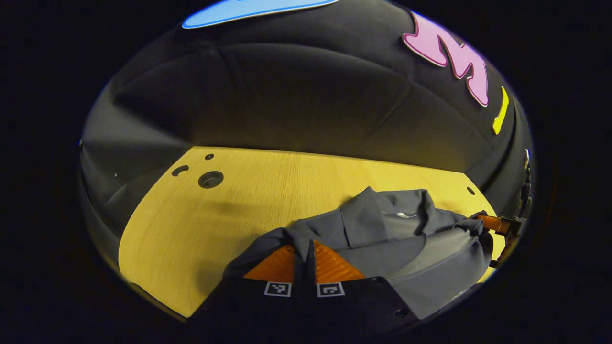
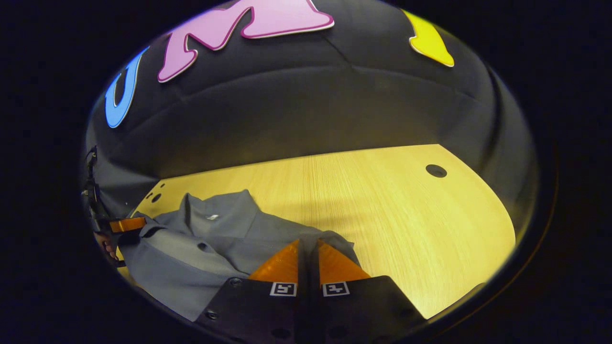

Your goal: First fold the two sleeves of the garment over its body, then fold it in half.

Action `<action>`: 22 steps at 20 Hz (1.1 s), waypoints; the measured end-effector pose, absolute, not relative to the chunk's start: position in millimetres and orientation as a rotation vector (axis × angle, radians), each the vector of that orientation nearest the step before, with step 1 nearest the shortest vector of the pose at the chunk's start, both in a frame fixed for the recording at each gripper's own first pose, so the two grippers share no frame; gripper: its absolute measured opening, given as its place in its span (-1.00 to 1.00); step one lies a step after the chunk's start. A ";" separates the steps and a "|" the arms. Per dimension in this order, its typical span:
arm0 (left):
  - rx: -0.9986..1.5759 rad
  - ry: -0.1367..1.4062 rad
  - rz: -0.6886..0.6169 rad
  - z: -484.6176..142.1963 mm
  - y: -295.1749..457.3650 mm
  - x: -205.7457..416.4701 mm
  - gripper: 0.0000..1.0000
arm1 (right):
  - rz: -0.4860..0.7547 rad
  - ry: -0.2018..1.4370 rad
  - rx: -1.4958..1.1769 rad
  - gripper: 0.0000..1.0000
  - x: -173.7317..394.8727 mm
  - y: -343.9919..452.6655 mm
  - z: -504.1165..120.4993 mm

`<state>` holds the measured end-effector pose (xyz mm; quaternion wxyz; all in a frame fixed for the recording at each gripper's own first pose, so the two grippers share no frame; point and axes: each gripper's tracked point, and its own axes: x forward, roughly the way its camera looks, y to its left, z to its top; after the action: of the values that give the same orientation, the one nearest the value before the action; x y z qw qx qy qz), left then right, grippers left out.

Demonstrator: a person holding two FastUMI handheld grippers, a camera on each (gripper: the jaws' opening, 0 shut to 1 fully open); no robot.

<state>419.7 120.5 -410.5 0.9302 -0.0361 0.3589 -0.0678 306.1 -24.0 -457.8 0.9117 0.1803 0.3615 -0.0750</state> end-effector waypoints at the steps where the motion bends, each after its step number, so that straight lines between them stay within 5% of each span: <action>1: -0.065 0.742 -0.137 -416.0 120.4 419.9 -0.89 | -0.152 0.758 0.377 -0.90 306.5 -22.7 -464.9; 10: 0.010 0.761 -0.150 -434.7 118.2 416.4 -0.82 | -0.194 0.819 0.427 -0.70 300.2 -28.1 -480.3; 11: 0.015 0.764 -0.151 -433.3 119.0 415.6 -0.75 | -0.198 0.825 0.432 -0.47 299.4 -27.8 -479.4; 14: 0.051 0.777 -0.144 -430.2 121.6 411.2 -0.58 | -0.214 0.836 0.420 -0.29 296.1 -30.9 -475.0; 15: 0.048 0.776 -0.149 -427.5 119.8 409.4 -0.40 | -0.218 0.831 0.409 -0.08 295.0 -32.0 -470.2; 20: 0.087 0.765 -0.133 -408.9 125.1 394.8 0.67 | -0.215 0.793 0.352 0.12 286.0 -33.1 -443.1; 21: 0.093 0.748 -0.138 -401.2 124.0 391.7 0.87 | -0.213 0.787 0.353 0.34 283.2 -32.8 -436.2; 22: 0.101 0.732 -0.142 -393.8 121.8 387.7 0.91 | -0.214 0.776 0.354 0.17 280.6 -32.6 -428.7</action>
<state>387.7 121.8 -393.8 0.9300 0.0493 0.3575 -0.0692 280.6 -32.6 -428.7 0.9049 0.1715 0.3754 -0.1034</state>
